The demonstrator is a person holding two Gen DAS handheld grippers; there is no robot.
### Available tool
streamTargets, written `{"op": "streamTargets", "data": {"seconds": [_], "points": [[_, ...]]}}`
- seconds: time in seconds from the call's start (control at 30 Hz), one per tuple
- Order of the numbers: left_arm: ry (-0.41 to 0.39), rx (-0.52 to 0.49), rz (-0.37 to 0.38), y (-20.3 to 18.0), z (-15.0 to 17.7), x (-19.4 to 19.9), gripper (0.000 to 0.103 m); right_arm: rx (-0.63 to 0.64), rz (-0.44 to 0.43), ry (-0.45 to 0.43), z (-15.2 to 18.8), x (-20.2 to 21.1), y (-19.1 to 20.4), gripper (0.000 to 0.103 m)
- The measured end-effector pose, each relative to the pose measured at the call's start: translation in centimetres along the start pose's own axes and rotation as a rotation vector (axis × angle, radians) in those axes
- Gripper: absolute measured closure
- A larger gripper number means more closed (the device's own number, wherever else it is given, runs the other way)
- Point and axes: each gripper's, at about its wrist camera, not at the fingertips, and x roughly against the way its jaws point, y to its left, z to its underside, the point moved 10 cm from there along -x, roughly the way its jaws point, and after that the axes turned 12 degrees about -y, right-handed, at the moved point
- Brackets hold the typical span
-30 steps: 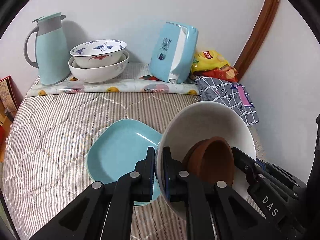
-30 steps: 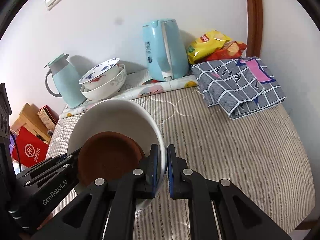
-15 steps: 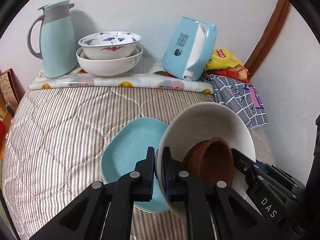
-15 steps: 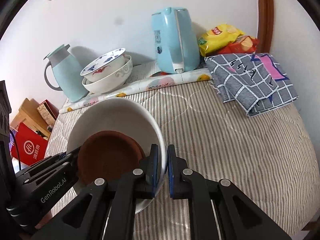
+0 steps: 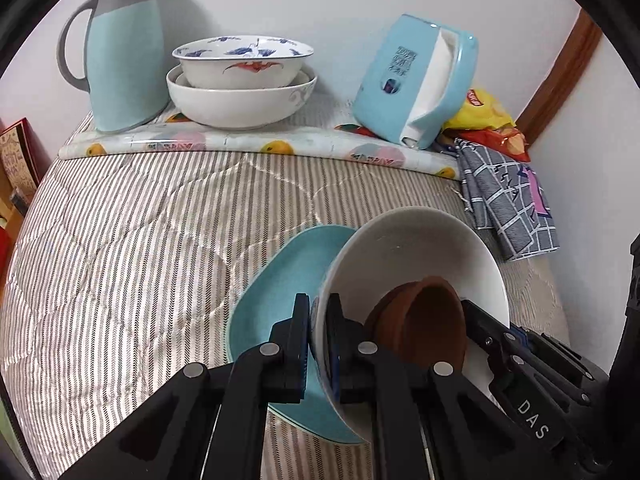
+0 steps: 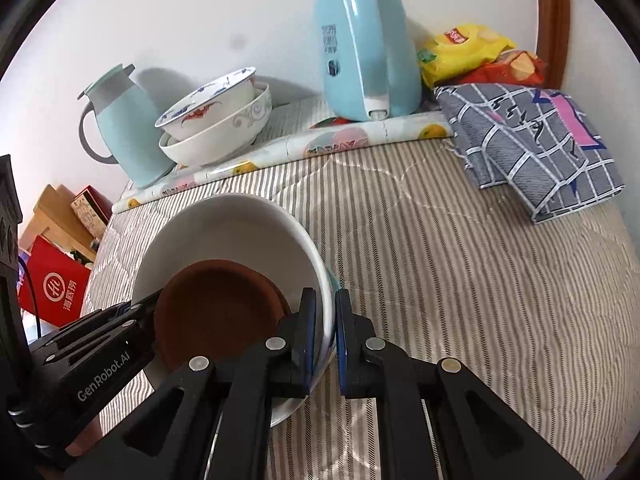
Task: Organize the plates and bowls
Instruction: 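Lift the white bowl with both grippers and carry it over the plate stack, then lower the white bowl onto the blue plate and open both grippers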
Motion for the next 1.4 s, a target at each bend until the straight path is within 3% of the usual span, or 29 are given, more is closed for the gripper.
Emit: {"op": "streamTargets", "data": {"seconds": [0.47,1.03,1.13,1.3,1.4], "points": [[0.040,0.030,-0.019,2.1,0.7,-2.5,0.094,0.009,-0.015,0.060,0.8,-3.2,0.8,0.094],[0.022,0.017,0.011,2.2,0.4,-1.7,0.089,0.066,-0.026,0.051,-0.1,-2.4,0.8,0.088],[0.001,0.023,0.002,2.6,0.1,-0.6,0.086,0.078,-0.023,0.047,-0.1,-1.9,0.8,0.079],[-0.029,0.031,-0.007,3.0,-0.2,1.7,0.080,0.093,-0.025,0.040,0.1,-0.5,0.7,0.077],[-0.043,0.030,-0.010,2.8,0.1,3.2,0.079,0.102,-0.024,0.026,0.2,1.0,0.7,0.069]]}}
